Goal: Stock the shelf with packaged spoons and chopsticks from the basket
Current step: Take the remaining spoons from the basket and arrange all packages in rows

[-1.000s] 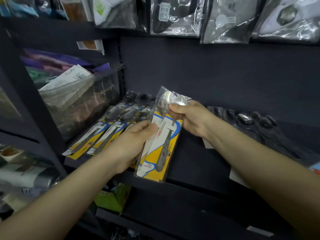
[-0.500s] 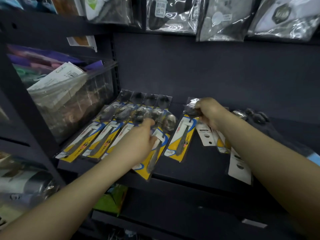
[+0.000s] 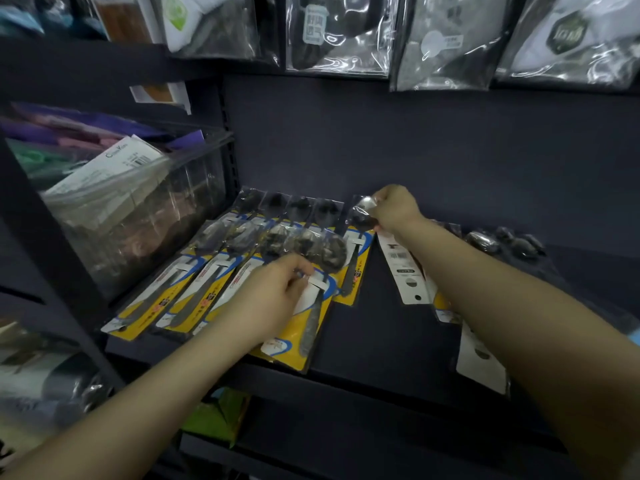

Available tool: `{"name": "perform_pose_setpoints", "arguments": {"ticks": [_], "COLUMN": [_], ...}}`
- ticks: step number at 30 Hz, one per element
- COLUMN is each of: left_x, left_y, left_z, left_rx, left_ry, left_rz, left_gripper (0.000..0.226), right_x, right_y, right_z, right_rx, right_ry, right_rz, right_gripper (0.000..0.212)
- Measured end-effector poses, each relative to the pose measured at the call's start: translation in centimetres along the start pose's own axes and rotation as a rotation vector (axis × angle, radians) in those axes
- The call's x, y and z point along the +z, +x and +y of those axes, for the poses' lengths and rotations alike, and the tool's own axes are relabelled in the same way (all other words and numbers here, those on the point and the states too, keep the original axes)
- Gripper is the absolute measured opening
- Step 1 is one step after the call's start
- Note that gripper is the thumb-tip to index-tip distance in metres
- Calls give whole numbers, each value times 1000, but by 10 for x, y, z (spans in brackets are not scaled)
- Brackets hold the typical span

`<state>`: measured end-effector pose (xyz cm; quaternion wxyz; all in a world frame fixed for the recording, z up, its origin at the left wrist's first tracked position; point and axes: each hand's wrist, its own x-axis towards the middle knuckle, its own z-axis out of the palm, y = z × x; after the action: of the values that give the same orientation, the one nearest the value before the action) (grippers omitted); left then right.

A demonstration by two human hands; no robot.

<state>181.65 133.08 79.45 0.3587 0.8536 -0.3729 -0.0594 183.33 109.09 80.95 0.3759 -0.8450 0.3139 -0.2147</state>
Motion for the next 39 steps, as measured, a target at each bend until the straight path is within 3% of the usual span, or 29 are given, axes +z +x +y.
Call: {"name": "perform_pose_setpoints", "arguments": {"ticks": [2,4,8,11,14,16,19,21,23,29,36,39], "left_x": [2,4,15,20,7,-4,-12,-10,-7,-4,-5,-6], "left_y": [-1,1,1,-1,-4,-10,-18,-20,-21,-25,-26,-23], "left_z": [3,5,4,-1,-10,-18,-28,-31,-30,-20,-18,-19], "left_rx": [-1,17,71,214,433,530,482,461,465,456,419,407], "left_ry": [0,44,319,499,402,367,472,547,569,590,564,562], "left_rz": [9,5,38,92,20,-182,-362,-382,-367,-339,-324,-348], "left_gripper": [19,19,28,40,48,57,83,89,89,78,83,84], "right_x": [5,12,21,21,11,0,-20,-29,-32,-20,-13,-21], "right_y": [4,9,20,21,5,-15,-48,-59,-58,-34,-30,-34], "right_z": [-2,-2,0,2,5,10,21,26,23,6,11,17], "right_rx": [-14,-59,-71,-102,-273,-414,-605,-641,-629,-583,-585,-527], "right_ry": [-9,-50,-8,-101,-304,-336,-481,-581,-611,-699,-633,-551], "right_rz": [-27,-39,-28,-17,2,-84,-439,-565,-571,-646,-559,-389], "right_gripper": [24,12,12,17,27,33,53,68,73,58,50,45]}}
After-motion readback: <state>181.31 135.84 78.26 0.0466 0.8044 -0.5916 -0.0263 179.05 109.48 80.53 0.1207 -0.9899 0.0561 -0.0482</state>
